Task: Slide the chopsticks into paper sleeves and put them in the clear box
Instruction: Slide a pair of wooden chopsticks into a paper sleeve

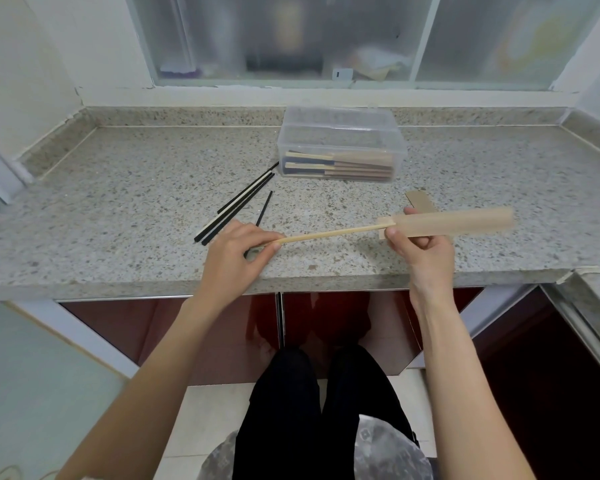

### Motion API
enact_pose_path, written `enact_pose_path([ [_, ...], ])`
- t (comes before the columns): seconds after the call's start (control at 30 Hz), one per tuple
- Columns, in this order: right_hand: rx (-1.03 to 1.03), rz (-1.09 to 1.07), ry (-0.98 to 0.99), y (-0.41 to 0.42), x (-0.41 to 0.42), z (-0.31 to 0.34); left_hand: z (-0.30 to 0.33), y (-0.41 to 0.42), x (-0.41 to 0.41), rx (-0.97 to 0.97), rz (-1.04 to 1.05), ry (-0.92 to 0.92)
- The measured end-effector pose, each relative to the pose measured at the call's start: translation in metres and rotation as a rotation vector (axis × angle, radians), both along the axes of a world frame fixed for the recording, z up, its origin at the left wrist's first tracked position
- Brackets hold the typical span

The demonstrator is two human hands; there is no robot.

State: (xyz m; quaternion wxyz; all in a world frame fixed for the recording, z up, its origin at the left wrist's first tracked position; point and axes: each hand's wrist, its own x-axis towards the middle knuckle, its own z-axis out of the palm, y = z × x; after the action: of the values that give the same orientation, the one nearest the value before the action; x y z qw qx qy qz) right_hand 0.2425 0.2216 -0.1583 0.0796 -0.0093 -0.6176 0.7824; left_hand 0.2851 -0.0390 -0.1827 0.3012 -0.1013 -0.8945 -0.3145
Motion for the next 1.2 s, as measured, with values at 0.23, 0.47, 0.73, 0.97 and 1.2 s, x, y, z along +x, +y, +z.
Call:
enact_pose_path([
  [0.23, 0.084, -0.074, 0.034, -0.001, 0.002, 0.002, 0.002, 0.004, 0.001, 0.009, -0.007, -0.007],
  [0.47, -0.059, -0.072, 0.047, 0.000, 0.001, 0.002, 0.004, 0.006, 0.000, 0.011, -0.004, -0.002],
  [0.73, -0.054, -0.046, 0.050, 0.001, 0.001, 0.001, 0.001, 0.009, -0.001, 0.032, -0.008, -0.018],
  [0.97, -0.046, -0.043, -0.037, 0.001, 0.002, 0.000, -0.003, 0.010, -0.001, 0.021, 0.000, -0.011],
  [1.2, -0.317, 0.017, -0.207, -0.004, 0.007, 0.010, -0.006, 0.015, 0.005, 0.028, 0.030, -0.051],
])
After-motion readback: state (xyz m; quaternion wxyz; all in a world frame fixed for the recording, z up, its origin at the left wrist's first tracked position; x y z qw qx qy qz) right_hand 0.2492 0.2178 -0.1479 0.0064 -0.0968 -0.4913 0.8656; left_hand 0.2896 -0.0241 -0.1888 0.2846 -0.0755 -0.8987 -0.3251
